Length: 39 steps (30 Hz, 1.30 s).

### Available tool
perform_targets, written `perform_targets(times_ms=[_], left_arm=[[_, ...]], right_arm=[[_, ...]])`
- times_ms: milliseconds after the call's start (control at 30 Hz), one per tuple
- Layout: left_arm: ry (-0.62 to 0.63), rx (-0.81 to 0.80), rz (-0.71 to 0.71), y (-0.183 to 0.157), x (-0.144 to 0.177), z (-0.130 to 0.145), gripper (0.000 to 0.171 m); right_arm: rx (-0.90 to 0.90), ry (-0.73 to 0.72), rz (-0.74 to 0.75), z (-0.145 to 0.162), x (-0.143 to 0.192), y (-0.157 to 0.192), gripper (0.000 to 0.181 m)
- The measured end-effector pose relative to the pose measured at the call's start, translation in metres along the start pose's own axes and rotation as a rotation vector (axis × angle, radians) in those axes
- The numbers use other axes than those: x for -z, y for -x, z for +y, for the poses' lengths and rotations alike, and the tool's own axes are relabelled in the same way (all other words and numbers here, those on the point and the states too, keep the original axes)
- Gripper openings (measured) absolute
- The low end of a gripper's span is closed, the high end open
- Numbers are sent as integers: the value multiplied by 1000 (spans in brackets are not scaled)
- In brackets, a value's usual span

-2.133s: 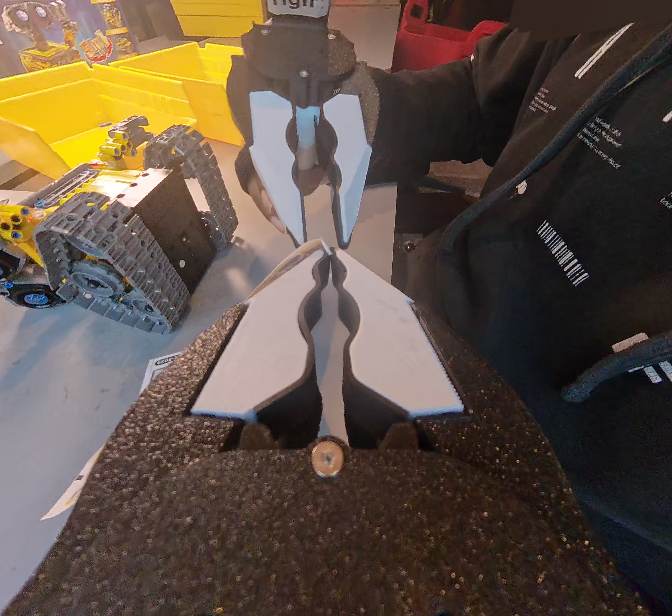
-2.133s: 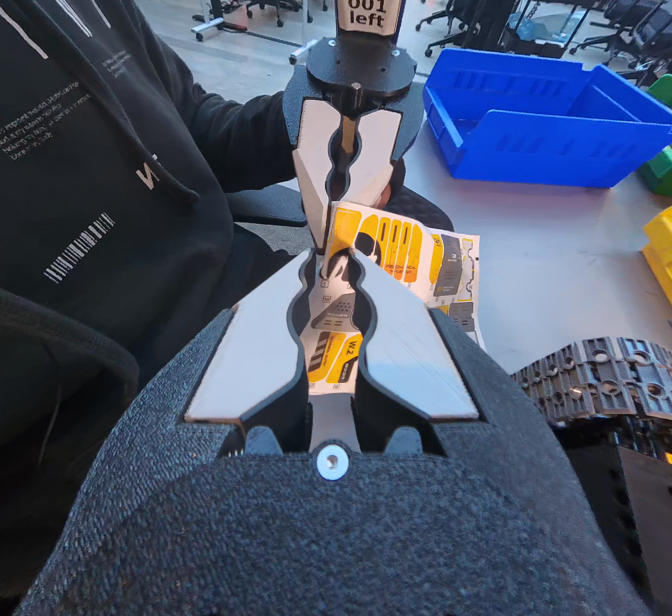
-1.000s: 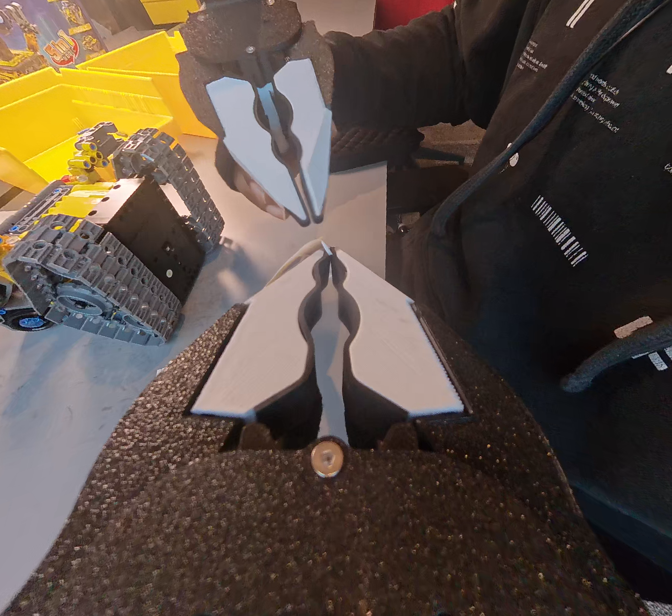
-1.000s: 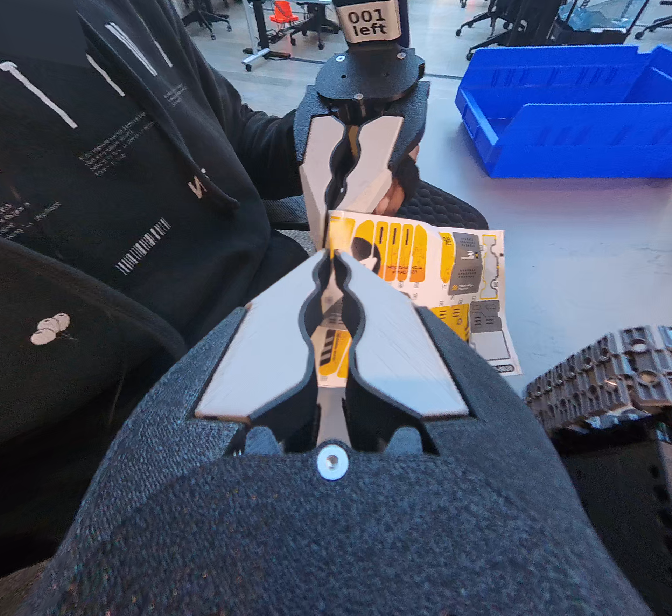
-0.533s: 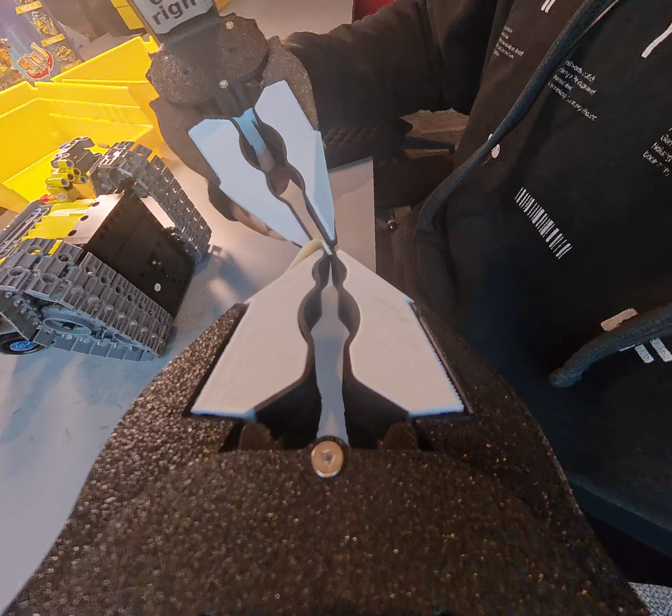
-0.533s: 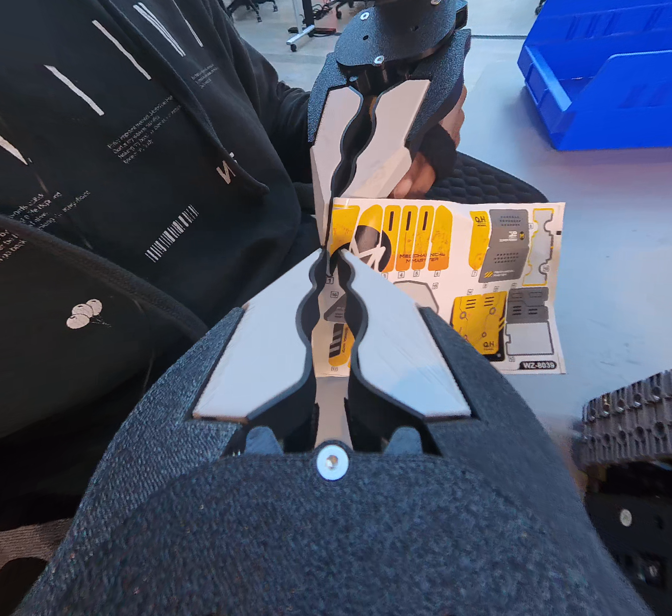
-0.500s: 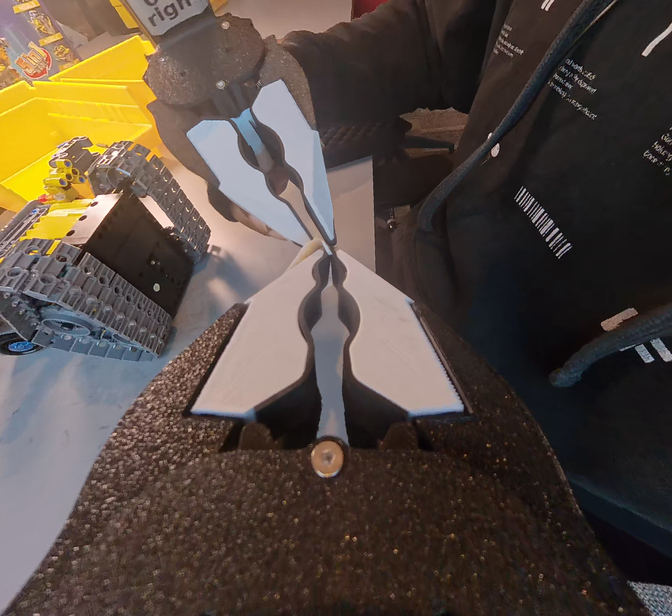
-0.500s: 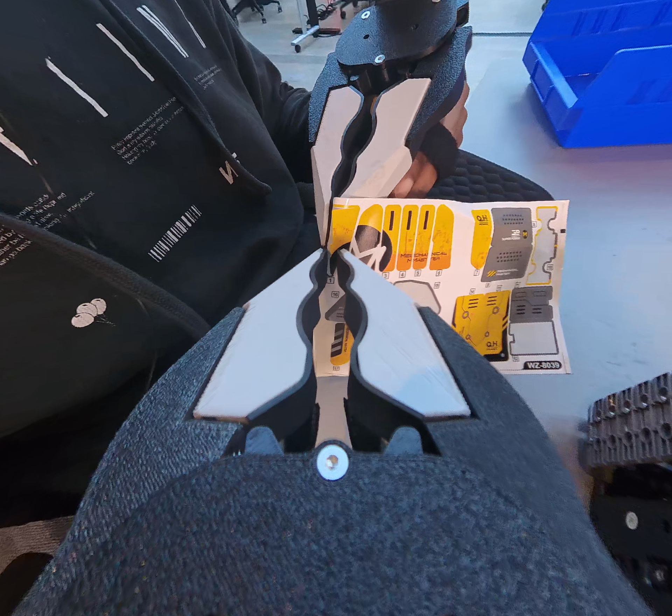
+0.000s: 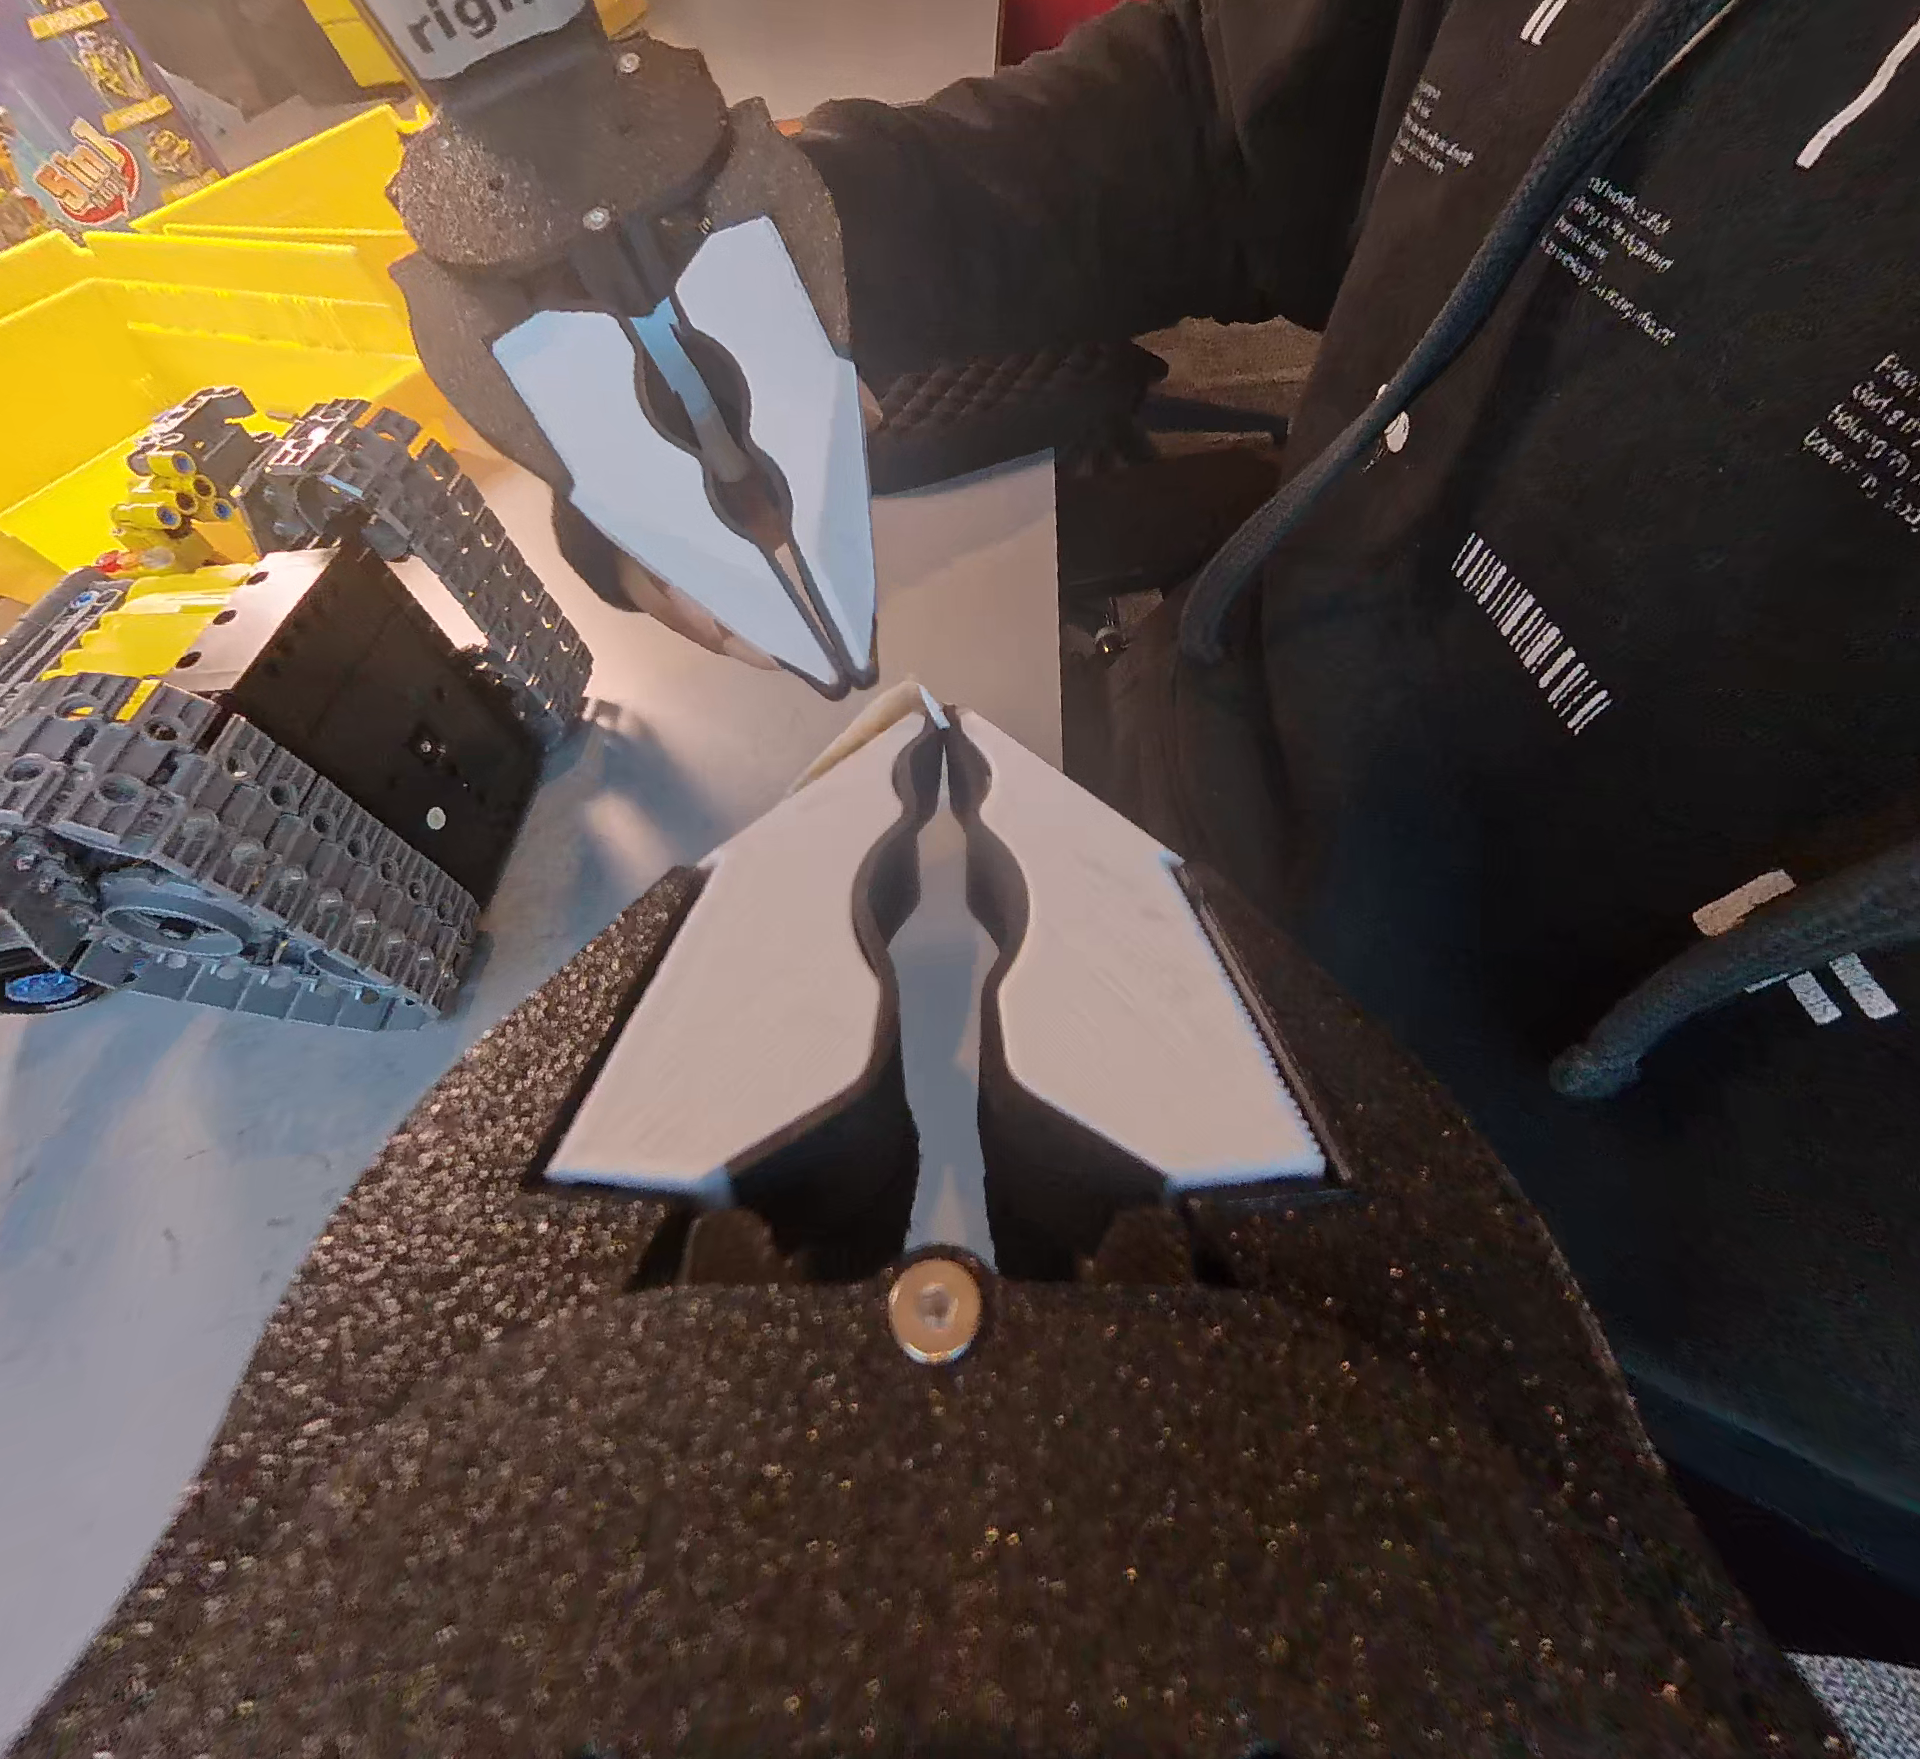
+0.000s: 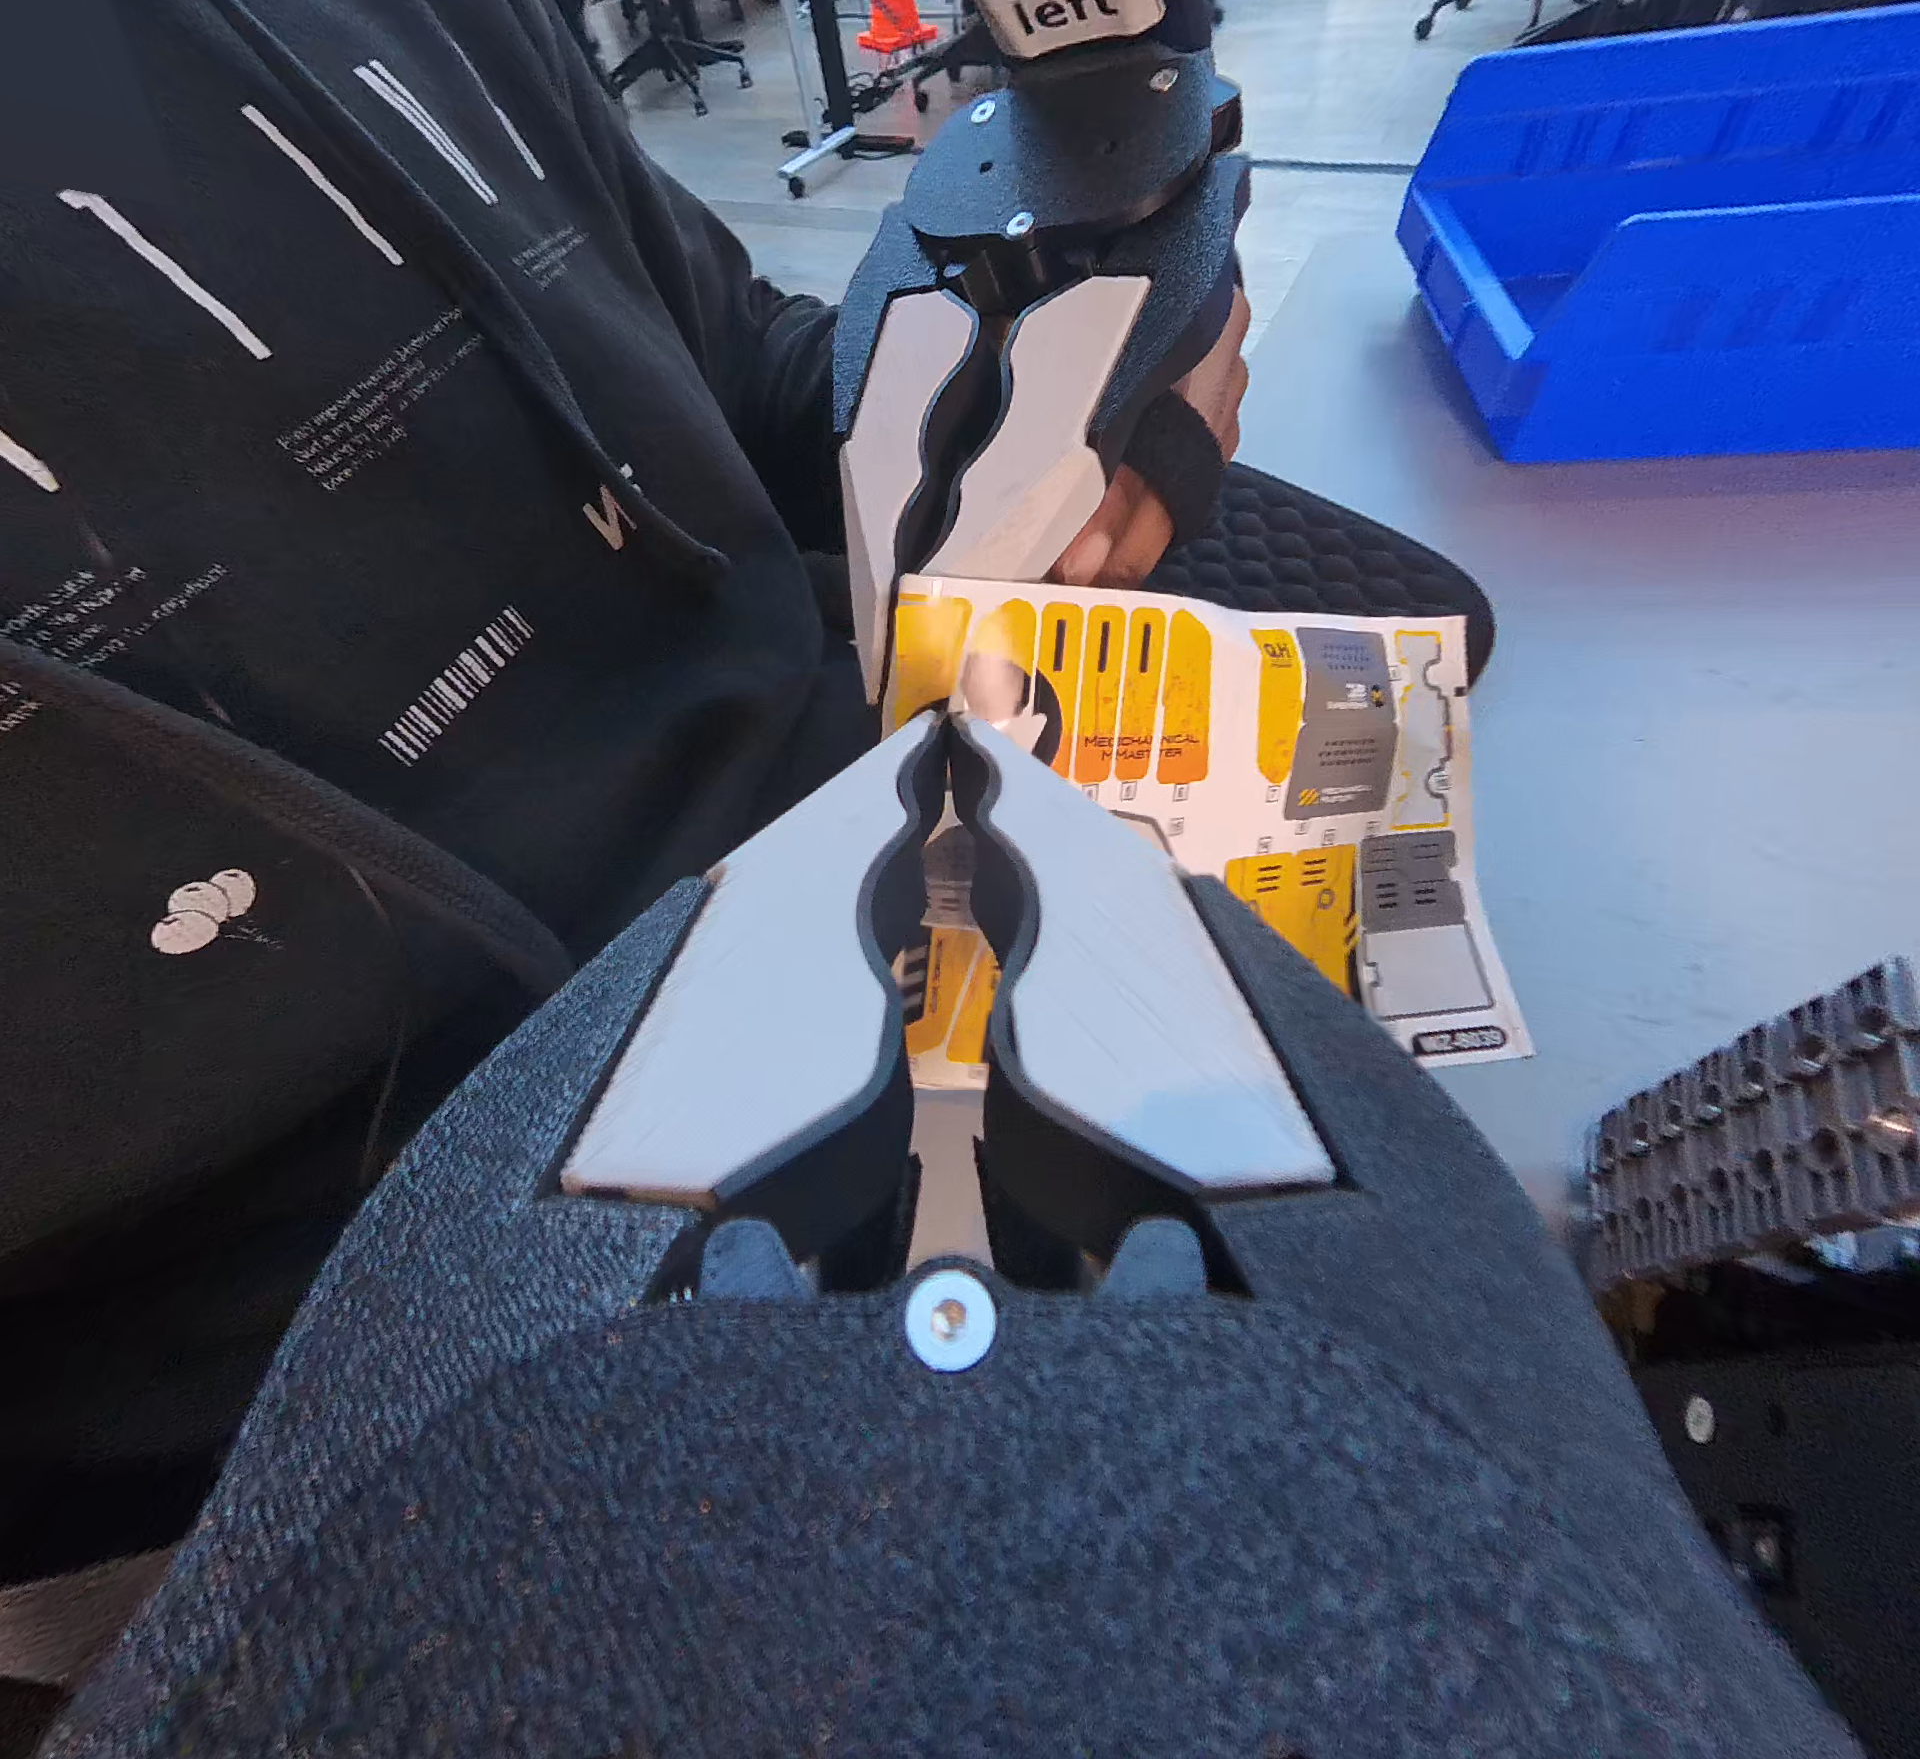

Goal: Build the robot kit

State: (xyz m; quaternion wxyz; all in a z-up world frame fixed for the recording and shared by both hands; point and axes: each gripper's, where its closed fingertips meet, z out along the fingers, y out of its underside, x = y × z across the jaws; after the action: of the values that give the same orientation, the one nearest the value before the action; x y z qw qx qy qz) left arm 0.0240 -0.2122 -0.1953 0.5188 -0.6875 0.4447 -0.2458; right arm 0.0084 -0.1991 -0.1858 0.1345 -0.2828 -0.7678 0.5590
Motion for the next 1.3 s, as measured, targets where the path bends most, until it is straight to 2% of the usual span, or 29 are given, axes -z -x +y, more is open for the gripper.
perform_targets(times_ms=[133, 267, 333, 400, 733, 867, 1300], left_arm=[[-13, 13, 0, 1, 0, -1, 0], [-19, 18, -12, 3, 1, -1, 0], [-19, 13, -13, 3, 1, -2, 0], [-18, 4, -11, 2, 0, -3, 0], [0, -38, 13, -4, -3, -3, 0], [4, -44, 14, -6, -3, -2, 0], [-94, 66, -30, 6, 9, -8, 0]], right_arm=[[39, -14, 55, -7, 4, -4, 0], [45, -21, 33, -11, 5, 4, 0], [42, -12, 14, -9, 2, 9, 13], [36, 8, 4, -5, -3, 11, 18], [8, 34, -72, 0, -7, 16, 0], [4, 44, -79, 2, -8, 16, 0], [133, 14, 103, -18, 6, 1, 0]])
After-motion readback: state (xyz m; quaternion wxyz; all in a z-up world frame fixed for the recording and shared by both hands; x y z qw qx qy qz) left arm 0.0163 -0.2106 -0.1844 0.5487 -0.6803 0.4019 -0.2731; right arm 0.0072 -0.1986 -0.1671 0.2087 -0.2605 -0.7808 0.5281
